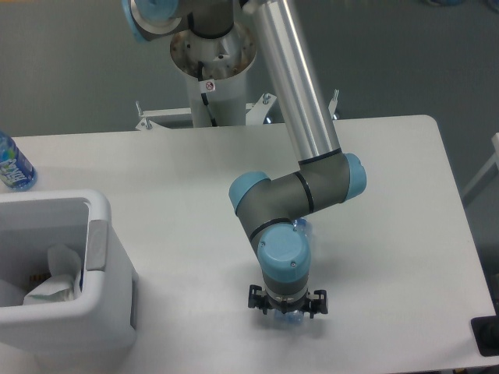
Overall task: Place the trash in the trash can
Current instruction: 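Close the gripper around the bottle's cap end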
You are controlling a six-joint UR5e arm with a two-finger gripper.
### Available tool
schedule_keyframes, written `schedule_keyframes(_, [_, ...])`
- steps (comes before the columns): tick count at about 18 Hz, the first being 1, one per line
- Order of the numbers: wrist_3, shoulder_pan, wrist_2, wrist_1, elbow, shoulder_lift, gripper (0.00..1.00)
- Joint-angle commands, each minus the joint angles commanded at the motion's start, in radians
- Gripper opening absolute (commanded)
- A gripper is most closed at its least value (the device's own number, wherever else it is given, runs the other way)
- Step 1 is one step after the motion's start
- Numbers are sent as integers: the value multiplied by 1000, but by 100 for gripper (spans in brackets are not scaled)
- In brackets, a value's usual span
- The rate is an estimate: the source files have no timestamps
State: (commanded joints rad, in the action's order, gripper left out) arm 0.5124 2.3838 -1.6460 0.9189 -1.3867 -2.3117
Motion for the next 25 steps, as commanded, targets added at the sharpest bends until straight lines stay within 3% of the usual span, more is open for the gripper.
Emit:
schedule_keyframes(6, [0,0,-2,0,0,0,75])
schedule_keyframes(15, [8,0,-2,2,-2,6,63])
schedule_keyframes(20, [35,0,-2,2,-3,14,62])
schedule_keyframes(23, [35,0,-2,2,-3,26,49])
schedule_keyframes(25, [35,0,0,3,-3,31,49])
